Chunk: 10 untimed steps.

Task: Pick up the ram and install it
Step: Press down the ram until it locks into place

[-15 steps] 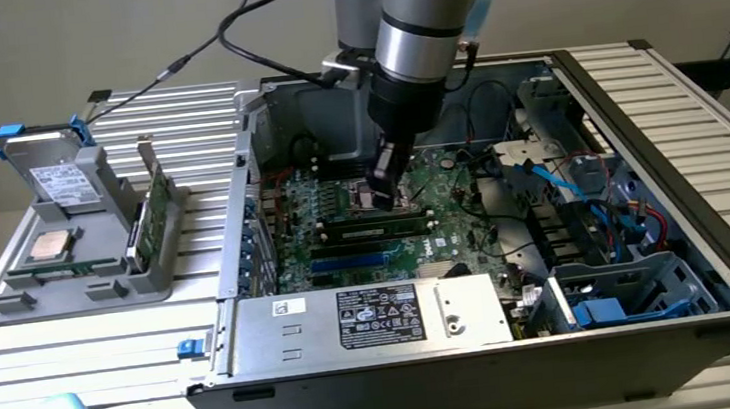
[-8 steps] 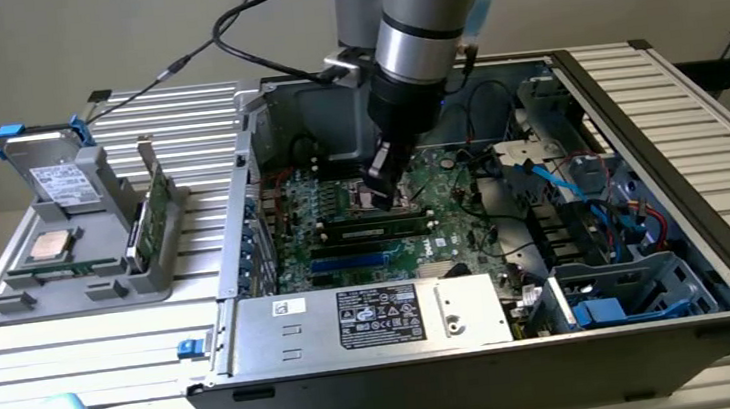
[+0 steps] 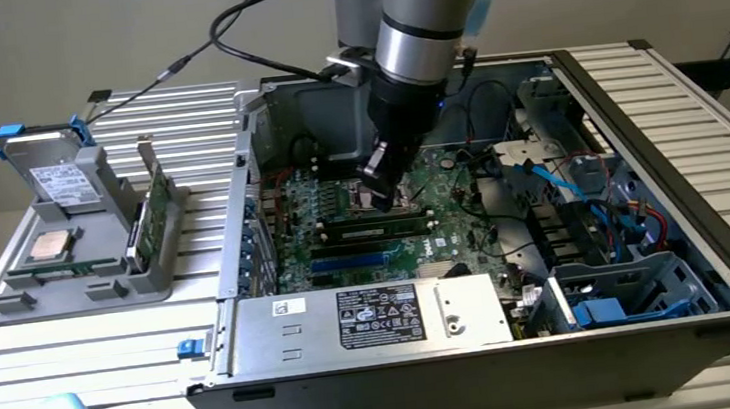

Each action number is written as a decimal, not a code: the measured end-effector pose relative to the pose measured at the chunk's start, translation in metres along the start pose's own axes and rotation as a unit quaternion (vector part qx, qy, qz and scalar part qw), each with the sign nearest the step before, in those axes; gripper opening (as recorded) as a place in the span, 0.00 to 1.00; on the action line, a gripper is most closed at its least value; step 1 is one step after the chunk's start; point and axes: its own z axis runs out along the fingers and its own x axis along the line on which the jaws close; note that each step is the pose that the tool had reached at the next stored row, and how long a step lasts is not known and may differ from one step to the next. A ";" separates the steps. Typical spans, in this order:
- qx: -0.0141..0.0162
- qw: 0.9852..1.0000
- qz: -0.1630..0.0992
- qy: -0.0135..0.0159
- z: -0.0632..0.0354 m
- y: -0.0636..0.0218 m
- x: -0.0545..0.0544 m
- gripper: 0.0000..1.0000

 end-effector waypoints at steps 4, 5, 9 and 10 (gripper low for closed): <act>0.000 1.000 0.025 -0.002 0.0014 -0.0001 0.000 0.10; -0.001 0.999 0.032 -0.003 0.0018 -0.0001 0.000 0.10; -0.004 0.998 0.059 -0.005 0.0030 -0.0003 -0.001 0.10; -0.005 0.998 0.066 -0.006 0.0034 -0.0003 -0.001 0.10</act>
